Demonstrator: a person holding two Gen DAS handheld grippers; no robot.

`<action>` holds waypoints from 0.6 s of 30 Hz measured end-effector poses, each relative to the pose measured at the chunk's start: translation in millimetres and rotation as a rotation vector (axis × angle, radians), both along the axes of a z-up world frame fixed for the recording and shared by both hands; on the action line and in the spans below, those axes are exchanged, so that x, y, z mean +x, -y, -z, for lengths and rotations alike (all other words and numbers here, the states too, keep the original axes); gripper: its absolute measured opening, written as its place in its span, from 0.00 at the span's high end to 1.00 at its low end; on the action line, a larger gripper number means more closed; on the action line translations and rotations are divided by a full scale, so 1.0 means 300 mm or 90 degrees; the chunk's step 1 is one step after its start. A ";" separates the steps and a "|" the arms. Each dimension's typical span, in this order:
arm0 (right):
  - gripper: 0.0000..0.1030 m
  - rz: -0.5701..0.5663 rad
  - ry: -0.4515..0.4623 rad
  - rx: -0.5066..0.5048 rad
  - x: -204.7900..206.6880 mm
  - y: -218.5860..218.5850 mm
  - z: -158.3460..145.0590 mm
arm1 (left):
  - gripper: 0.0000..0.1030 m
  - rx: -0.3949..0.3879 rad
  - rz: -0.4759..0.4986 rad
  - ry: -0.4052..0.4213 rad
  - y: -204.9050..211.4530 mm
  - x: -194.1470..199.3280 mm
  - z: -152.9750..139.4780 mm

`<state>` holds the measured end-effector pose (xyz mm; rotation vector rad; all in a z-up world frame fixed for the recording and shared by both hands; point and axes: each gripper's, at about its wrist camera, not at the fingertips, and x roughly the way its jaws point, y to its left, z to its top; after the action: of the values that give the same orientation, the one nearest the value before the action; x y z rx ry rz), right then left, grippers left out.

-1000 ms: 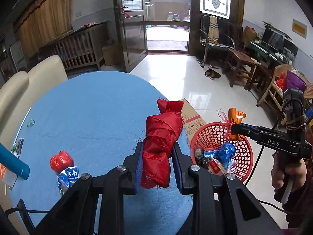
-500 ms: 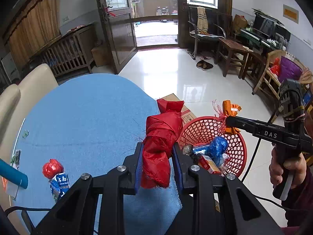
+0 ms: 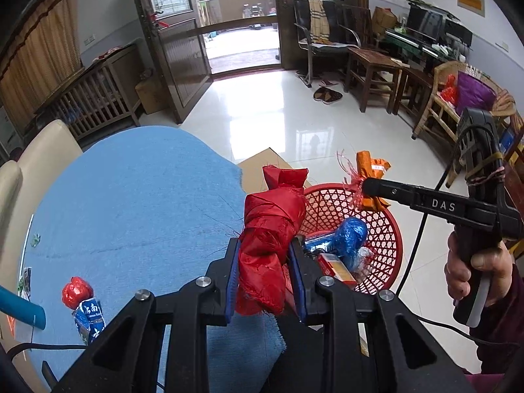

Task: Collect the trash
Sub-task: 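Open the right tool over the basket while the left tool releases the red cloth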

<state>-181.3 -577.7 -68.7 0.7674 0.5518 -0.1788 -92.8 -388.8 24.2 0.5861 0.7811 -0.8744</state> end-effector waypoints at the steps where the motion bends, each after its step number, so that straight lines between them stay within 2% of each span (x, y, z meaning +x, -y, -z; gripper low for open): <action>1: 0.69 0.002 0.000 0.002 -0.003 0.002 0.001 | 0.71 0.003 0.004 -0.002 0.007 -0.004 0.002; 11: 0.69 0.008 -0.014 0.020 -0.008 0.024 0.035 | 0.70 0.022 0.041 -0.035 0.086 -0.033 0.038; 16: 0.67 0.022 -0.021 0.034 -0.020 0.049 0.050 | 0.64 0.027 0.054 -0.041 0.119 -0.050 0.052; 18: 0.67 0.024 -0.021 0.041 -0.025 0.056 0.054 | 0.58 0.030 0.058 -0.033 0.125 -0.059 0.058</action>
<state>-188.7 -594.5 -84.8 0.8388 0.5773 -0.2098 -110.5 -426.4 6.7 0.6461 0.8291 -0.9603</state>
